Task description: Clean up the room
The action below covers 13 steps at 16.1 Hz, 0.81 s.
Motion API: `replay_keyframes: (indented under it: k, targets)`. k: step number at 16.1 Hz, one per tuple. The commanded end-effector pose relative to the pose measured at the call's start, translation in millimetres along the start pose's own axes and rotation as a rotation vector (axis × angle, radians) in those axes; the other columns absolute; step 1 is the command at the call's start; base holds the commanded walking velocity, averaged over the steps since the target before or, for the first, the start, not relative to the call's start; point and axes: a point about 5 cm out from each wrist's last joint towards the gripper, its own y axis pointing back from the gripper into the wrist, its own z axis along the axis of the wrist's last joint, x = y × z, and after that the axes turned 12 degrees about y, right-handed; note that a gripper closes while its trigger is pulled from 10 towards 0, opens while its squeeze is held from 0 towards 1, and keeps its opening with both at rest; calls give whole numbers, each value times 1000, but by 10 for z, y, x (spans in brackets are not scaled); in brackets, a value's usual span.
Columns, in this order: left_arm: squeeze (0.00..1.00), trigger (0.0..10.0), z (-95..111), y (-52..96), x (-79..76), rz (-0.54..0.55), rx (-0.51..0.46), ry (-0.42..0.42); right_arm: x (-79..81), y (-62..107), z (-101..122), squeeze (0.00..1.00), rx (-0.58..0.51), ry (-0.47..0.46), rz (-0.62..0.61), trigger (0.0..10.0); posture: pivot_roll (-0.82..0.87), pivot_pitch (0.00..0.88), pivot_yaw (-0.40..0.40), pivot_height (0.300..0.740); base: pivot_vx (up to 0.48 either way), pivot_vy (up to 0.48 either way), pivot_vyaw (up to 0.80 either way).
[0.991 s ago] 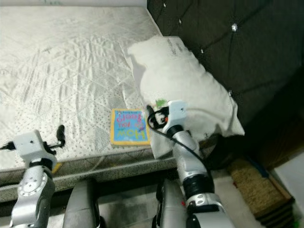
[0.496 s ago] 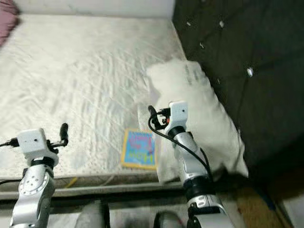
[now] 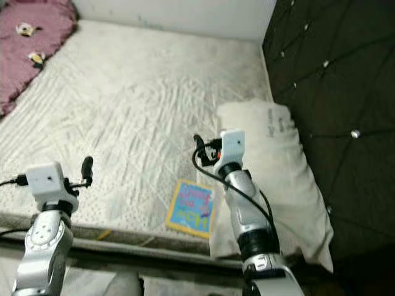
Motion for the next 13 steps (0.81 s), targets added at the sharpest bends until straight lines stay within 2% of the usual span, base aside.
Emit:
replay_keyframes:
  k: [1, 4, 6, 8, 13]
  targets:
    - [0, 10000, 20, -3, -58, -21, 1, 27, -81, 21, -2, 0, 7, 1, -35, 10000, 42, 0, -50, 740, 0, 0, 0]
    - [0, 10000, 29, -32, -88, -10, -2, 45, -110, 10, 3, 0, 15, 5, -40, 10000, 39, 0, -61, 740, 0, 0, 0]
    - [0, 10000, 24, -41, -112, -12, 4, 65, -108, -3, 6, 0, 21, 12, -33, 10000, 38, 0, -69, 740, 0, 285, -494]
    - [0, 10000, 13, -40, -124, -7, 12, 67, -93, -10, 13, 0, 19, 18, -25, 10000, 38, 0, -70, 740, 0, 480, -550]
    - [0, 10000, -3, -42, -163, -19, 26, 73, -97, -10, 14, 0, 22, 17, -32, 10000, 32, 0, -66, 740, 0, 480, 0]
